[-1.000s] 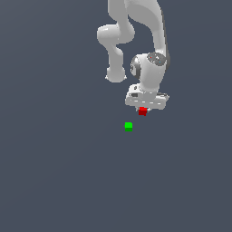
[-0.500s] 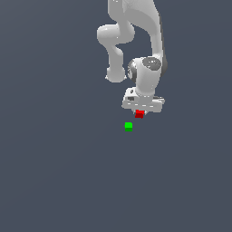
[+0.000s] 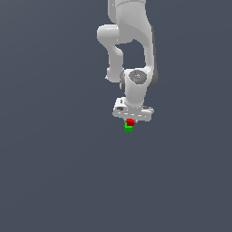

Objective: Stack the red cube on top of the green cube.

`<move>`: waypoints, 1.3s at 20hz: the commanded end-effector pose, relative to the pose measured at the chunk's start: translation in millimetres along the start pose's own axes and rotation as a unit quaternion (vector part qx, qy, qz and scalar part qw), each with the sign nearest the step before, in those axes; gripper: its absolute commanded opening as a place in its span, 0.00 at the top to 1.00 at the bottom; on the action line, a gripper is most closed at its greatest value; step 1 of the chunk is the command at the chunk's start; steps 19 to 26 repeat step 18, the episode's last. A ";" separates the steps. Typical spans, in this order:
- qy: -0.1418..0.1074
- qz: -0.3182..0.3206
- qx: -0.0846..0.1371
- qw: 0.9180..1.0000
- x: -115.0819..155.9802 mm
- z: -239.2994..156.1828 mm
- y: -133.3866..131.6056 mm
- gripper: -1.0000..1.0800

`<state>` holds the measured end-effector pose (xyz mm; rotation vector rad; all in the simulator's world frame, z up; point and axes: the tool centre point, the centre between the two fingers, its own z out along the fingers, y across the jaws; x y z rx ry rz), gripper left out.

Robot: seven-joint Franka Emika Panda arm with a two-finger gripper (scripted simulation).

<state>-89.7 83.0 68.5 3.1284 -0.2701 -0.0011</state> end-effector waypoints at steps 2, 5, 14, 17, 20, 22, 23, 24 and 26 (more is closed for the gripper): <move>0.000 -0.001 0.001 1.000 7.6 6.9 7.2 1.00; 0.000 -0.001 0.001 1.000 9.8 8.5 8.8 1.00; 0.000 -0.001 0.001 1.000 9.4 7.6 7.6 0.04; 0.000 -0.001 0.001 1.000 9.4 7.6 7.6 0.04; 0.000 -0.001 0.001 1.000 9.4 7.6 7.6 0.04; 0.000 -0.001 0.001 1.000 9.4 7.6 7.6 0.04; 0.000 -0.001 0.001 1.000 9.4 7.6 7.6 0.04; 0.000 -0.001 0.001 1.000 9.4 7.6 7.6 0.04; 0.000 -0.001 0.001 1.000 9.4 7.6 7.6 0.04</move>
